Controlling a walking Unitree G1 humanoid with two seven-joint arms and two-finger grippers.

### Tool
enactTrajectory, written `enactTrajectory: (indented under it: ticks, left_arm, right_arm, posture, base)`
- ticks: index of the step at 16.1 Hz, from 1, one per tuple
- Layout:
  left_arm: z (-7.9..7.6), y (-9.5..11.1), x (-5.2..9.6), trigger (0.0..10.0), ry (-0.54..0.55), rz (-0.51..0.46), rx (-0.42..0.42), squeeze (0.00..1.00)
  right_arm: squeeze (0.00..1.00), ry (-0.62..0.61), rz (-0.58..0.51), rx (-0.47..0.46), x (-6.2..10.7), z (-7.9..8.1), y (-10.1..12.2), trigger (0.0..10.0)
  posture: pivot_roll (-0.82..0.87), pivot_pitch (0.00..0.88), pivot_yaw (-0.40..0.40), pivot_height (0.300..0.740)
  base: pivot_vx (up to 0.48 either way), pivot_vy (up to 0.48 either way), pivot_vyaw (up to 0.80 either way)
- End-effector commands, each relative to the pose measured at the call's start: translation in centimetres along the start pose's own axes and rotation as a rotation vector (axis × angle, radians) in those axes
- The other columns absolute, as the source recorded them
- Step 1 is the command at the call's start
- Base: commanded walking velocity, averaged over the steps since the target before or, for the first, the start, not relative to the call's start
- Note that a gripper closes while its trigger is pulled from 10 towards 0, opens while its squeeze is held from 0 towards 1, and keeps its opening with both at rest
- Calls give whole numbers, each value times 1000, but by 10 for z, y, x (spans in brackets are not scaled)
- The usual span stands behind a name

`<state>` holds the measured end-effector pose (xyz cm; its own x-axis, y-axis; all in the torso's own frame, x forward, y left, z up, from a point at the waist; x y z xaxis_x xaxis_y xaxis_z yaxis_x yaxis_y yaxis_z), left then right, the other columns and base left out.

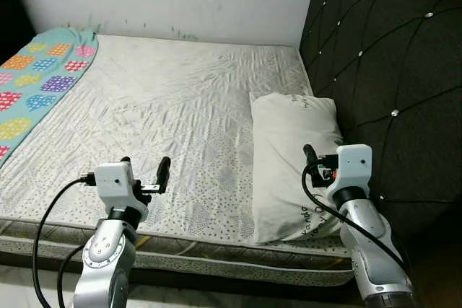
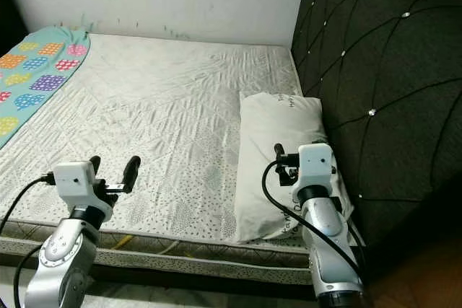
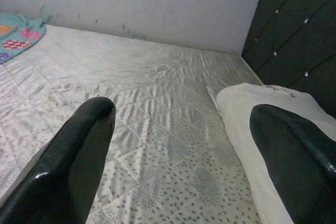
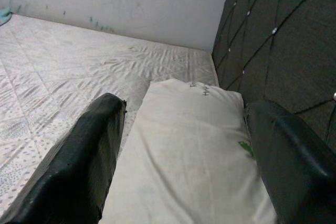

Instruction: Clean up the room

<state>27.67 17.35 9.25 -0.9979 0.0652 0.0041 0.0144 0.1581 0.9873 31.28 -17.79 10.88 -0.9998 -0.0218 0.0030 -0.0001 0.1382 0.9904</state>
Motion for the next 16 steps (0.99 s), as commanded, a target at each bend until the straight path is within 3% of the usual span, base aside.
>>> enactTrajectory:
  ticks: [1,16]
  left_arm:
    - [-6,2,0,10000,-21,-7,-6,0]
    - [-10,3,-5,10000,-24,2,95,0]
  right_arm:
    - [0,-2,-18,13,-3,-4,7,10000]
    - [0,10,7,-5,-6,-4,5,10000]
  posture:
    - [-93,0,-21,740]
    - [-110,0,-43,740]
  base:
    - [0,0,0]
    - [0,0,0]
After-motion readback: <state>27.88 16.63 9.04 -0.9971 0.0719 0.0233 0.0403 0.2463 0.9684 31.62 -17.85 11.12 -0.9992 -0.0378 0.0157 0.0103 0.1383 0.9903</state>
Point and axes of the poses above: a point about 5 cm out from each wrist's last joint towards the gripper, its own x axis pointing back from the gripper into the wrist, its own y axis along the axis of the wrist's last joint, z = x × y, the point moved 2 cm from there along -x, pointing out of the wrist towards the gripper, and after that the axes turned 1 degree about x, right-handed, at the moved point
